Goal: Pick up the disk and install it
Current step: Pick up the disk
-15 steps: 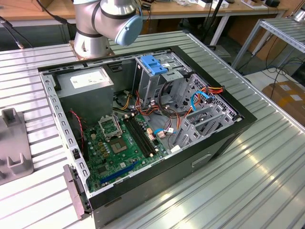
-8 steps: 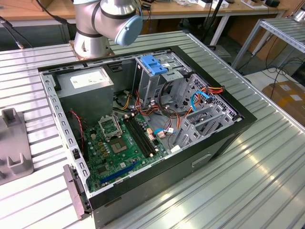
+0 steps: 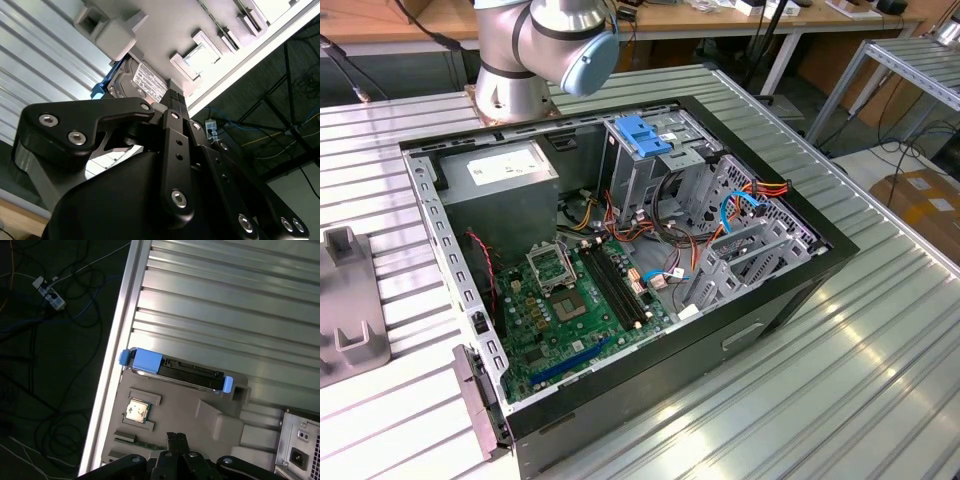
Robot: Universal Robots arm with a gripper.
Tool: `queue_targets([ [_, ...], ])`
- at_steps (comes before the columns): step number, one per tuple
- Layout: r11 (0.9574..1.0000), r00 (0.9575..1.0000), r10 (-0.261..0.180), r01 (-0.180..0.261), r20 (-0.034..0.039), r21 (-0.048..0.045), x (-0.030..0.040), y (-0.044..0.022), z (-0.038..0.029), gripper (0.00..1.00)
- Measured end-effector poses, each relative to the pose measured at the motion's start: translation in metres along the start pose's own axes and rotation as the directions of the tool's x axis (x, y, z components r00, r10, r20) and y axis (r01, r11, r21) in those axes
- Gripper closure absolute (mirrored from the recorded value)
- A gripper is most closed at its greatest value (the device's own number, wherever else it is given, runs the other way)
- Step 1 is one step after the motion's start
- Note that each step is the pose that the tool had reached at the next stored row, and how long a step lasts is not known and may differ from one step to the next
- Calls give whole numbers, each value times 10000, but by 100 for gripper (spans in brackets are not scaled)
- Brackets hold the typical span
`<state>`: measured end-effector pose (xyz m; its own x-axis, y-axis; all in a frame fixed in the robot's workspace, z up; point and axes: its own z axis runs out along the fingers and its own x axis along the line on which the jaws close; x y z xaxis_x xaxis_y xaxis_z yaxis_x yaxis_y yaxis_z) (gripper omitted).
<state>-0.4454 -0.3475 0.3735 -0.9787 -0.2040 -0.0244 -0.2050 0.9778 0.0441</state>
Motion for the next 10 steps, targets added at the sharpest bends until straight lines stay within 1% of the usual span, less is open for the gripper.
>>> queue_targets([
  [10,9995,9995,-316,316,-13,-8,-3,13,1,90],
])
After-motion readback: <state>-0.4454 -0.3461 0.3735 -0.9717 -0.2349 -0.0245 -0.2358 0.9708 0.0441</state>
